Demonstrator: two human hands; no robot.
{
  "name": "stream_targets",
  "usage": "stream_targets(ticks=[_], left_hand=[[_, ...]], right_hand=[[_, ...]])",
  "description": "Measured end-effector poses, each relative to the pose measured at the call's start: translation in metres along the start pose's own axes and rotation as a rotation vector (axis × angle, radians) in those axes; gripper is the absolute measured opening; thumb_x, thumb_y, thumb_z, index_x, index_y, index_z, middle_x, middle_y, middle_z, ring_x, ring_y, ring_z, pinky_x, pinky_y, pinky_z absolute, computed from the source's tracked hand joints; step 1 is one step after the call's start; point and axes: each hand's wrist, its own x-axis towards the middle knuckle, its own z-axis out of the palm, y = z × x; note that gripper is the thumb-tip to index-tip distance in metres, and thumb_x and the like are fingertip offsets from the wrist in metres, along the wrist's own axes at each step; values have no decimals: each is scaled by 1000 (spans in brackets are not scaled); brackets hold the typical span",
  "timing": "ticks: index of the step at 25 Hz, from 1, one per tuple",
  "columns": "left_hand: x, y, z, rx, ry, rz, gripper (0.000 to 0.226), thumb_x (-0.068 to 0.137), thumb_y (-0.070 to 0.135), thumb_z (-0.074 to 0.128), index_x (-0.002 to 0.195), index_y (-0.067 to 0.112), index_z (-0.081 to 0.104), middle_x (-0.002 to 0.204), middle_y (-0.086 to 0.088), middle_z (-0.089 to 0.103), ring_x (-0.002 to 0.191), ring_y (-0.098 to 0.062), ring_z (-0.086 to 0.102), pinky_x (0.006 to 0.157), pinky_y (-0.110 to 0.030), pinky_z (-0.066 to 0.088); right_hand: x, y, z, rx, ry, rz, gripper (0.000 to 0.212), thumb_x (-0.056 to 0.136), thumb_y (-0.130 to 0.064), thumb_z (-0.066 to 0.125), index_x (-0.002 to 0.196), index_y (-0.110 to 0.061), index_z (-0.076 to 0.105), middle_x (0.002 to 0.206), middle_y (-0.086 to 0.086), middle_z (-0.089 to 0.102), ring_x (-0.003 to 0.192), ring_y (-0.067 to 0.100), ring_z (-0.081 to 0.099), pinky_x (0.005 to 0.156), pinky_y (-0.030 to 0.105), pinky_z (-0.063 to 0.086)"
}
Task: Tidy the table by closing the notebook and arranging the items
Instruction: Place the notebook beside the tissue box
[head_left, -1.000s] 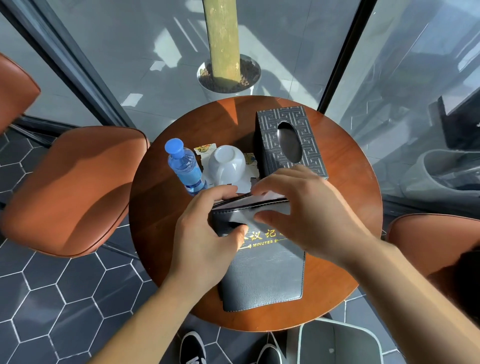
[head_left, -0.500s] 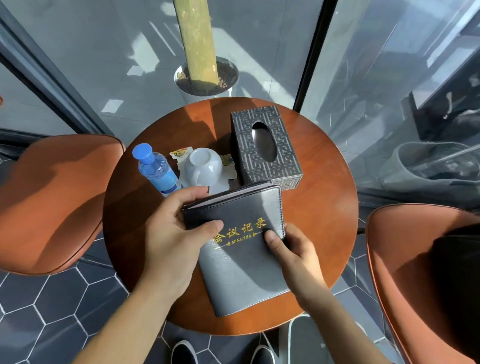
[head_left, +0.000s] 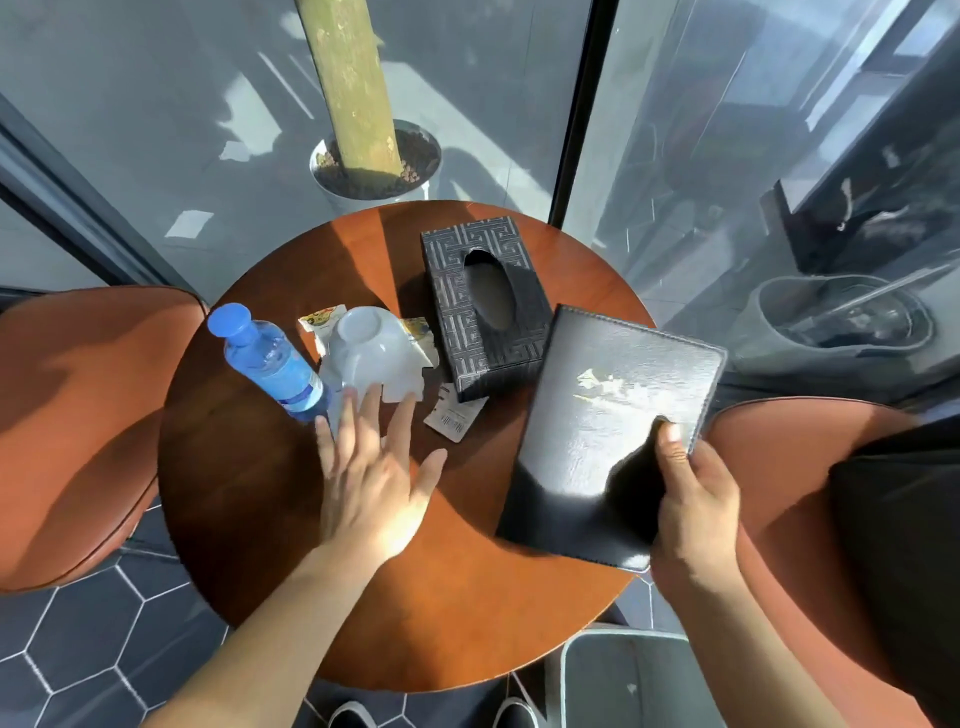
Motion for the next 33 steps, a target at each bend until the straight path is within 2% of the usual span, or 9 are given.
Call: stream_targets(ticks=[6,9,12,16,21,24,27,30,33], left_hand=[[-6,-3,21,52,4,39,70,94,62,27,148,19,36,162,-16,20,152,-33,-1,115,-69,9],[-5,-3,20,59,3,35,68,94,60,28,148,21,36,162,-16,21,152,-33,6,116,-67,10],[-5,-5,21,92,-18,44,68,94,61,26,148,21,37,160,-17,27,151,-34,15,116,-67,12],[-2,-8,24,96,-5,44,71,93,63,26,147,19,38,158,-18,30,150,-33,16,117,-66,11],[-2,-6,24,43,22,7,74,92,64,24,150,17,31,156,-18,33,149,-31,20,118,-64,14],[-3,-6,22,39,21,23,73,92,62,26,149,18,33,156,-18,34,149,-32,22,118,-63,13],[-4,-6,21,36,15,29,71,91,61,27,147,18,37,155,-19,35,148,-33,23,117,-64,14],[-2,-5,19,47,0,30,72,90,61,29,146,17,40,155,-19,35,147,-35,26,115,-66,18],[-1,-3,17,41,-8,19,72,89,60,31,145,18,42,155,-20,35,146,-36,28,115,-67,18]], right_hand=[[46,3,-11,-51,169,141,51,82,-55,65,74,-8,48,74,7,44,72,21,43,66,42,46],[73,-2,-1,-139,142,148,34,87,-41,63,94,-7,62,89,5,64,83,24,61,86,58,57],[94,-14,10,-249,135,94,27,89,-26,61,113,-16,67,103,2,74,96,24,70,90,44,57],[111,-26,19,-481,119,-17,20,89,-20,60,105,-18,71,97,-2,72,91,22,67,80,35,54],[125,-25,39,-686,80,-86,32,92,-23,59,121,-11,64,121,11,64,110,33,61,94,41,50],[124,-27,46,-742,43,-143,49,92,-27,62,139,-16,53,136,13,54,126,34,49,105,42,39],[102,-19,39,-1030,-48,-416,66,92,-49,58,150,-25,38,161,5,31,147,32,25,118,46,23],[83,-4,42,-1321,-300,-645,73,93,-74,25,157,-38,20,168,-7,8,155,21,-3,125,48,3],[88,3,51,-1412,-395,-588,76,89,-81,3,156,-45,2,168,-10,-6,153,18,-17,124,47,-7]])
